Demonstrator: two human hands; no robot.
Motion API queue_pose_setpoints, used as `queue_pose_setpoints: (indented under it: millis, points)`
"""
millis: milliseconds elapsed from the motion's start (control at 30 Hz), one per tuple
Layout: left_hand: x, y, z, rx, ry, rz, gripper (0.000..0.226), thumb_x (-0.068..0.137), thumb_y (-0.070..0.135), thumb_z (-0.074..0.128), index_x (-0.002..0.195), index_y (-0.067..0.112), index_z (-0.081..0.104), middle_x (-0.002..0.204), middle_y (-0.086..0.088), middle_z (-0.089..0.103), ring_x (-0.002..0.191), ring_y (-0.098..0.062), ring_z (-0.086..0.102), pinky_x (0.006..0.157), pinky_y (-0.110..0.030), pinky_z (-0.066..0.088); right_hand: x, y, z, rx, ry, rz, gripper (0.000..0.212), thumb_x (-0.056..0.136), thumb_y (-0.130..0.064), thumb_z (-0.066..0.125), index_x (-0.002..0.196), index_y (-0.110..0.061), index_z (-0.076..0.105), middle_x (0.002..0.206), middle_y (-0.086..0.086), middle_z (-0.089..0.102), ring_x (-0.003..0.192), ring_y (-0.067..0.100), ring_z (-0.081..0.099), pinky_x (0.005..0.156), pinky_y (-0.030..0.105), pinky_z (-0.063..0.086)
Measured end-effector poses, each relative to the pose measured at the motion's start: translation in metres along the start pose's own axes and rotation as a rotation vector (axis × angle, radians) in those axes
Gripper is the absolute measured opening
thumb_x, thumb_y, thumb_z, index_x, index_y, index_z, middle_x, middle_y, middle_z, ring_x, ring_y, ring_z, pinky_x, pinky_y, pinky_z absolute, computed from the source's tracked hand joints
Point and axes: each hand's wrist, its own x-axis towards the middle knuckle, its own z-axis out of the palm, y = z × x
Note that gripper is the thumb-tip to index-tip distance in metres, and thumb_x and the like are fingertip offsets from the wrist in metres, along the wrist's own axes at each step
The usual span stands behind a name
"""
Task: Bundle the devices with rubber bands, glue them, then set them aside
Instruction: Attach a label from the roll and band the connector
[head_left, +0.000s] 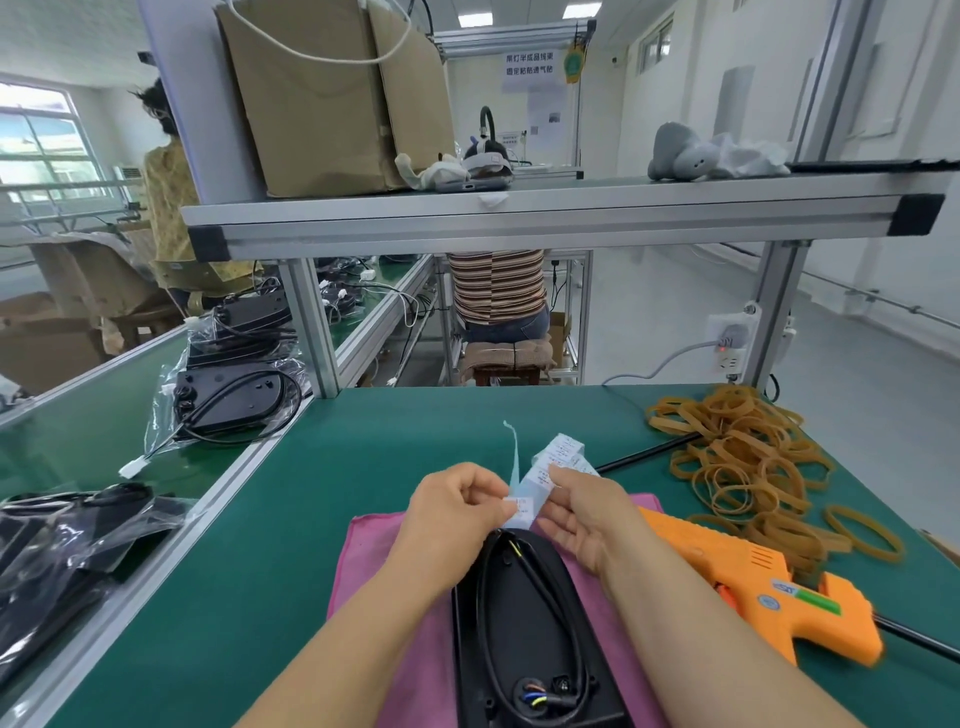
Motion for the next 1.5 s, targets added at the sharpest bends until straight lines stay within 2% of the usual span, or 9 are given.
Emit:
queue_pose_setpoints:
  millis: [100,233,400,667,967,1233,1333,1400,1500]
  points:
    - [-0.018,-0.001,-0.005,-0.025,-0.062,-0.081,0.031,0.076,0.013,0.082,0.099,0.024,0.065,0.074,-0.005,0.074,0.065,-0.015,0.062,0.068,-0.032,0.049,-0.008,0.007,-0.002,-0.073,-0.028,-0.025,0.013,0.096,-0.007,0.052,0.1,-0.014,0.062,0.08,0.002,0.071,0.071,0.012,0.066,0.061,0.025,0.049]
    - [-0.036,-0.003,-0.006,0.088,-0.106,-0.121,0.032,0.078,0.012,0.079,0.103,0.024,0.063,0.07,0.001,0.072,0.064,-0.01,0.06,0.07,-0.027,0.047,-0.022,0.014,-0.004,-0.21,-0.108,-0.082,0.018,0.087,0.007,0.055,0.078,-0.007,0.061,0.063,0.01,0.064,0.046,0.015,0.06,0.043,0.021,0.048]
    - [-0.048,-0.001,-0.002,0.301,-0.074,-0.084,0.035,0.079,0.014,0.075,0.101,0.035,0.057,0.073,0.006,0.072,0.058,0.003,0.058,0.055,-0.014,0.041,-0.034,0.023,-0.008,-0.419,-0.123,-0.156,0.015,0.085,-0.002,0.07,0.096,-0.012,0.065,0.096,0.013,0.073,0.089,0.026,0.07,0.086,0.041,0.058]
    - [-0.06,0.005,0.009,0.524,0.004,-0.047,0.036,0.078,0.017,0.066,0.103,0.038,0.052,0.083,0.01,0.07,0.085,-0.013,0.066,0.079,-0.034,0.054,-0.04,0.034,-0.012,-0.416,-0.151,-0.168,0.007,0.092,-0.013,0.067,0.098,-0.009,0.068,0.097,0.014,0.075,0.087,0.027,0.07,0.09,0.045,0.057]
    - [-0.059,0.002,0.015,0.772,0.013,-0.001,0.041,0.085,0.028,0.061,0.124,0.037,0.051,0.106,0.011,0.069,0.103,-0.013,0.063,0.075,-0.027,0.049,-0.041,0.036,-0.014,-0.516,-0.153,-0.226,0.008,0.091,-0.017,0.066,0.096,-0.023,0.069,0.092,-0.002,0.075,0.089,0.016,0.072,0.082,0.033,0.059]
    - [-0.05,-0.023,0.002,0.3,-0.001,-0.165,0.046,0.066,0.034,0.088,0.091,0.029,0.049,0.093,0.008,0.057,0.082,-0.012,0.057,0.071,-0.03,0.048,-0.039,0.042,-0.012,-0.503,-0.102,-0.244,0.017,0.087,-0.009,0.068,0.101,-0.018,0.068,0.091,0.001,0.073,0.082,0.017,0.069,0.073,0.029,0.057]
    - [-0.043,-0.032,0.002,0.192,0.127,-0.187,0.024,0.077,0.036,0.077,0.079,0.024,0.056,0.069,0.014,0.059,0.063,-0.006,0.054,0.059,-0.028,0.041,-0.038,0.046,-0.009,-0.469,-0.079,-0.249,0.014,0.087,-0.008,0.066,0.098,-0.017,0.069,0.088,0.002,0.074,0.077,0.017,0.068,0.07,0.029,0.057]
    - [-0.032,-0.033,-0.001,0.203,0.182,-0.188,0.04,0.091,0.04,0.062,0.058,0.022,0.048,0.054,0.014,0.05,0.057,-0.013,0.046,0.058,-0.031,0.036,-0.038,0.048,-0.008,-0.457,-0.074,-0.242,0.012,0.087,-0.009,0.066,0.095,-0.017,0.069,0.086,0.002,0.075,0.077,0.017,0.069,0.07,0.03,0.057]
    - [-0.013,-0.022,-0.005,0.19,0.112,-0.268,0.044,0.098,0.042,0.052,0.063,0.017,0.057,0.071,-0.006,0.062,0.072,-0.026,0.056,0.071,-0.034,0.043,-0.037,0.048,-0.008,-0.448,-0.086,-0.252,0.01,0.09,-0.015,0.06,0.083,-0.012,0.067,0.084,0.003,0.072,0.074,0.019,0.063,0.068,0.032,0.053]
